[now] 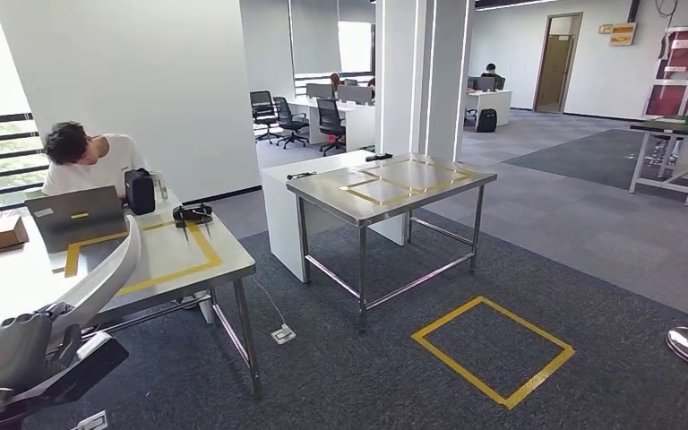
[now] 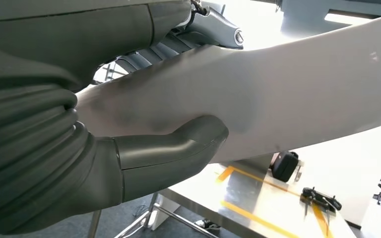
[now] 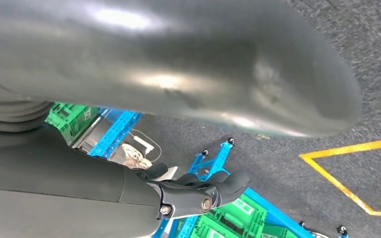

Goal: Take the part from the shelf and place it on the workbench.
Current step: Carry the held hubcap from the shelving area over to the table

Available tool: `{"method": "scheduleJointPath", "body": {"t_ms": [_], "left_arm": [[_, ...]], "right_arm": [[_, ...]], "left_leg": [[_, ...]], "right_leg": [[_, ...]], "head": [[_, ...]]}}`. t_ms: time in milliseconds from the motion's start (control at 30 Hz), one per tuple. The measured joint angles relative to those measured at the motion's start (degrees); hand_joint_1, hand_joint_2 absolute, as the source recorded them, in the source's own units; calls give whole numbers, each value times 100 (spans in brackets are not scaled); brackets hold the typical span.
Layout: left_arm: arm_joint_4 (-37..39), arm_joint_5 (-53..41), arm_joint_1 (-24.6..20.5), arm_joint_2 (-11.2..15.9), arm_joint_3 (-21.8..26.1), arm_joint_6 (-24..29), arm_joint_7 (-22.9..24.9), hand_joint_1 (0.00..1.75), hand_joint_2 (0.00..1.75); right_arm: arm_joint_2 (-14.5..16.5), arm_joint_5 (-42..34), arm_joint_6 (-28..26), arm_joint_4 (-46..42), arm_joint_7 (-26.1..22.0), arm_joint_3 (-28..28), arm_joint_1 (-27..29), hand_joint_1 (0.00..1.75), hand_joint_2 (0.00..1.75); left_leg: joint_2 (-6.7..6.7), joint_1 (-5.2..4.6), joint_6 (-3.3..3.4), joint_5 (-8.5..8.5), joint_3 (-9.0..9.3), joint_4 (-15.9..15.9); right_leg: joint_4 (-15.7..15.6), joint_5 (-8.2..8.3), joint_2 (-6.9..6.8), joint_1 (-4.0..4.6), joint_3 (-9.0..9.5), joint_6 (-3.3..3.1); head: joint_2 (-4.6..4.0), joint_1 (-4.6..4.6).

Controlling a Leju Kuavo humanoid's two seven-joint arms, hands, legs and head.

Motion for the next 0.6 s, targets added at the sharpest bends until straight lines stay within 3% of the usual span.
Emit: {"method": "scheduleJointPath", "body": {"t_ms": [67,167,233,267,333,367,400,433,500,533,600], "left_arm": [[3,-8,-41,1,0,-17,25,157,175],[-6,-15,-66,4,0,-34,43,157,175],[-14,-18,-95,4,0,-36,48,157,175],[-14,-19,-110,0,0,-37,48,157,175],[1,-21,-112,-4,0,-38,50,157,175],[8,-22,-93,-6,0,-39,50,157,175],[16,-24,-75,-8,0,-39,50,157,175],[22,-26,-63,-8,0,-39,50,157,175],[27,-29,-62,-8,0,-39,50,157,175],[27,-30,-68,-8,0,-39,51,157,175],[28,-30,-77,-6,-1,-40,51,157,175]], "right_arm": [[17,-12,1,1,7,-11,-5,0,0],[43,-22,3,1,10,-24,-11,0,0],[43,-22,0,-1,-7,-25,-19,0,0],[38,-22,-2,-1,-15,-25,-19,0,0],[35,-21,-4,-1,-21,-26,-10,0,0],[35,-21,-3,-1,-20,-26,-4,0,0],[35,-21,-3,-1,-21,-27,1,0,0],[33,-20,-2,-1,-22,-28,2,0,0],[28,-20,-2,0,-27,-28,3,0,0],[31,-20,-2,1,-28,-27,5,0,0],[40,-20,1,2,-26,-28,10,0,0]], "left_leg": [[17,-46,75,137,250,-518],[-9,-55,123,61,346,-662],[-19,-5,173,47,458,-759],[-19,15,195,34,509,-786],[-32,25,216,-16,562,-788],[-43,26,215,-48,585,-779],[-57,28,208,-85,613,-766],[-69,34,195,-126,646,-744],[-82,48,147,-229,709,-683],[-91,46,113,-280,720,-644],[-108,31,50,-340,721,-616]], "right_leg": [[-14,-49,-12,6,41,43],[-69,-85,-43,-7,83,143],[152,-203,-45,5,10,193],[441,-316,-37,3,-141,210],[1214,-555,-24,8,-624,241],[1475,-572,-23,5,-836,251],[1526,-469,-23,3,-951,257],[1336,-251,-23,2,-943,259],[553,245,-18,-1,-675,262],[235,378,-10,7,-544,248],[14,385,2,26,-441,186]], "head": [[-1,2],[1,10],[1,14],[1,22],[1,37],[1,42],[1,44],[1,46],[1,49],[0,49],[0,40]]}}
